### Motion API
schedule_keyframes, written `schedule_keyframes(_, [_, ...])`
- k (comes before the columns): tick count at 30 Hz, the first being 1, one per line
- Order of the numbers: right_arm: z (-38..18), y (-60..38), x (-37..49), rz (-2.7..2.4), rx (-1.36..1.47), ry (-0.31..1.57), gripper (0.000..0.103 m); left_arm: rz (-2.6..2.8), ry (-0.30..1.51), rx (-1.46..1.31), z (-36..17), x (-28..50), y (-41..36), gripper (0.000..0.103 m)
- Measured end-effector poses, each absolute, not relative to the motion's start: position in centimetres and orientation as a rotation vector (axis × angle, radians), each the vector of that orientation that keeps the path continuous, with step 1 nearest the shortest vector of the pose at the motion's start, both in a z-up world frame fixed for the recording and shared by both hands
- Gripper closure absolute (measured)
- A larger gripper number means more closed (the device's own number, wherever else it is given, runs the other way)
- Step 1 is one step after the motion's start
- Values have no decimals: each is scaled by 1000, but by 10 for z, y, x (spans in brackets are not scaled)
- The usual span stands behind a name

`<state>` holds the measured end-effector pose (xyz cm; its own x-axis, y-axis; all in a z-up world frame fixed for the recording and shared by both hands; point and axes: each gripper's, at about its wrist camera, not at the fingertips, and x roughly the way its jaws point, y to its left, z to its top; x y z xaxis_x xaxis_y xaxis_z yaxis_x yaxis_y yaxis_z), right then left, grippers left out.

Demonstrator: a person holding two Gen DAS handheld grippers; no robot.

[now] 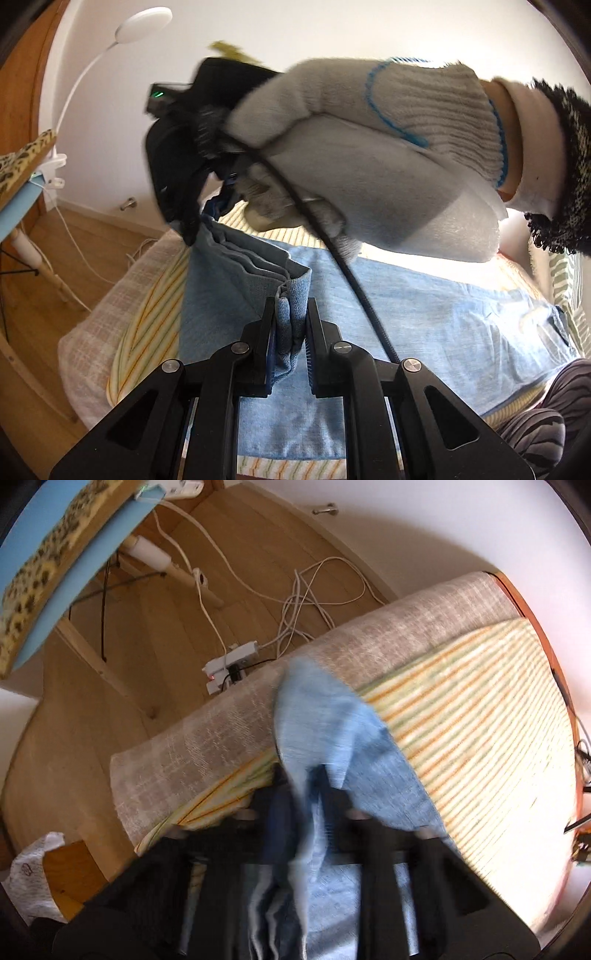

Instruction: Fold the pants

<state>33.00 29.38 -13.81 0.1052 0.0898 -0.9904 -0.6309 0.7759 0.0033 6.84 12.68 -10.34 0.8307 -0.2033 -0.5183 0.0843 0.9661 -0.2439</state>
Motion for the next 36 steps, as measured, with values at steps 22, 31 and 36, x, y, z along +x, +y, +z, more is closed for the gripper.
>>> schedule_keyframes(22, [-18, -6, 287, 465, 155, 1191, 94, -543, 550, -198, -37, 44, -17, 92])
schedule_keyframes(31, [-27, -123, 246, 337, 253, 1178, 94, -698, 626, -148, -41, 41, -97, 92])
schedule_keyframes(36, [-30, -182, 227, 279, 305, 1163, 94, -772, 652, -144, -37, 38, -127, 92])
